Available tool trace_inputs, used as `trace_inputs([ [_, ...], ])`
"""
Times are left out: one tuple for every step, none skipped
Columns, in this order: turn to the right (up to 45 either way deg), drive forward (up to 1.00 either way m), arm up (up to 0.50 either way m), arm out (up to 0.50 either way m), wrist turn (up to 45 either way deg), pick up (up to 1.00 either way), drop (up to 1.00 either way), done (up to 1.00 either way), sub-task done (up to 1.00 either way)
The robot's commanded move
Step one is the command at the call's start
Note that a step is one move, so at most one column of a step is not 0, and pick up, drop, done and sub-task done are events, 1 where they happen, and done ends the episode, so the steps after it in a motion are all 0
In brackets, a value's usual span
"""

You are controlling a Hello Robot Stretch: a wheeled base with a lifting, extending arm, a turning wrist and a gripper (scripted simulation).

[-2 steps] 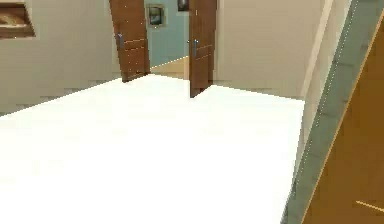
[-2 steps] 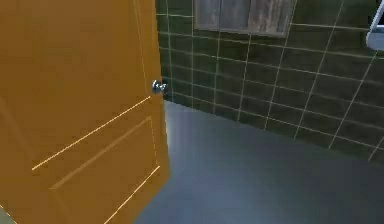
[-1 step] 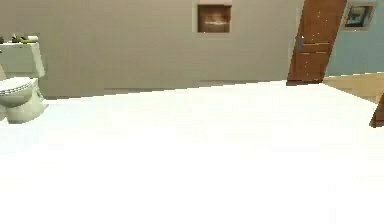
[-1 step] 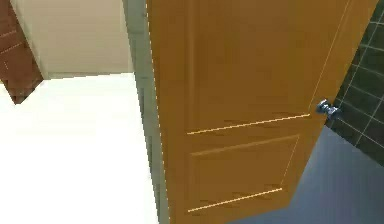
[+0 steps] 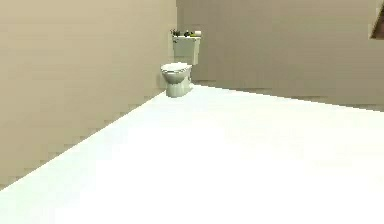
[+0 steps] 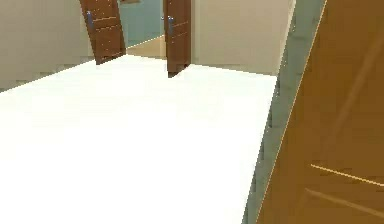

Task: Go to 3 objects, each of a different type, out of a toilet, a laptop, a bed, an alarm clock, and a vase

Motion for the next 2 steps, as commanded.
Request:
trace_inputs([
  [0.0, 1.0, 0.0, 0.0, 0.0, 0.0, 0.0, 0.0, 0.0],
  [0.0, 1.0, 0.0, 0.0, 0.0, 0.0, 0.0, 0.0, 0.0],
])
